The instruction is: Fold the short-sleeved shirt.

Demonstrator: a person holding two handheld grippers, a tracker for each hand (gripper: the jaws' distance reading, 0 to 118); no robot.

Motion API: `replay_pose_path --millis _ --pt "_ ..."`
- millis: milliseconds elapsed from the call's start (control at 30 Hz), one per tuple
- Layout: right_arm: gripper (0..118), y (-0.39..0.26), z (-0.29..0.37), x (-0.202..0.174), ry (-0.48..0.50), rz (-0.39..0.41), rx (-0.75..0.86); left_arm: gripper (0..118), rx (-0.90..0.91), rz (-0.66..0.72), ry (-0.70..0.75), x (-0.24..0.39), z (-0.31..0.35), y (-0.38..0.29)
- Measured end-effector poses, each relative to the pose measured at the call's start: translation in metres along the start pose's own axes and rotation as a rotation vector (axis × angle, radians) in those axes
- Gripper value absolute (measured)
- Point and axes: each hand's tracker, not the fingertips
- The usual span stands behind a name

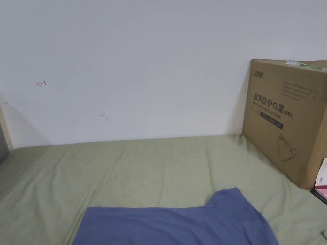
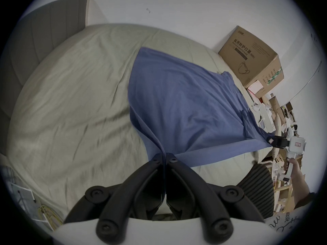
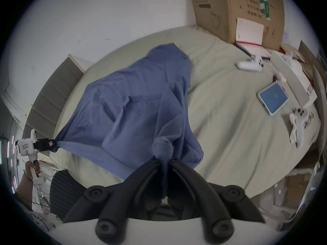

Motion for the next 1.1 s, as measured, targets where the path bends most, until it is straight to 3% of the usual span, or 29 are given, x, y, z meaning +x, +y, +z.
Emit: replay_pose_path --millis 133,167,233,267,300,333,367,533,733,800,833,867,900,933,967,1033,1100 --pt "4 0.004 -0.026 0.002 -0.017 -0.009 -0.067 4 -0.117 0.056 0.018 -0.007 -0.023 0.004" --pt "14 0.007 -0.031 0.002 -0.028 -0.017 -0.085 25 -0.132 0.079 0.003 -0.008 -0.028 0.006" --pt "21 0.012 -0.034 -0.001 -0.054 -0.036 -0.103 49 -0.143 0.096 -0.003 -0.010 -0.032 0.010" --pt "40 0.012 -0.032 -0.002 -0.065 -0.042 -0.095 79 -0.170 0.110 0.004 -0.012 -0.036 0.009" --pt "76 0.011 -0.032 -0.003 -0.080 -0.044 -0.085 112 -0.203 0.130 0.011 -0.012 -0.038 0.005" --pt "102 0.011 -0.031 -0.005 -0.087 -0.044 -0.083 118 -0.182 0.143 0.022 -0.013 -0.034 0.003" --pt "112 0.012 -0.028 -0.008 -0.102 -0.037 -0.078 115 -0.161 0.160 0.006 -0.017 -0.034 0.008" --pt "112 0.017 -0.009 -0.030 -0.128 0.068 -0.017 115 -0.084 0.143 0.006 -0.005 -0.006 0.009" --pt "111 0.031 0.062 -0.076 -0.025 0.162 0.403 114 0.394 -0.054 0.107 0.048 0.074 0.042" --pt "110 0.031 0.078 -0.092 0.044 0.166 0.548 104 0.584 -0.110 0.100 0.068 0.091 0.042" --pt "108 0.031 0.081 -0.098 0.075 0.170 0.601 91 0.655 -0.131 0.070 0.074 0.097 0.040" --pt "98 0.031 0.083 -0.105 0.106 0.175 0.656 62 0.719 -0.144 0.049 0.080 0.102 0.038" --pt "77 0.031 0.084 -0.112 0.135 0.174 0.703 33 0.768 -0.152 0.028 0.086 0.104 0.037" --pt "42 0.032 0.084 -0.117 0.142 0.165 0.732 4 0.781 -0.155 0.030 0.091 0.100 0.035" --pt "0 0.034 0.079 -0.125 0.127 0.151 0.756 1 0.769 -0.156 0.043 0.096 0.095 0.035" --pt "0 0.037 0.070 -0.134 0.086 0.104 0.778 0 0.788 -0.162 0.042 0.101 0.091 0.033" --pt "0 0.049 0.060 -0.131 0.212 0.083 0.736 0 0.777 -0.171 0.012 0.104 0.081 0.046"
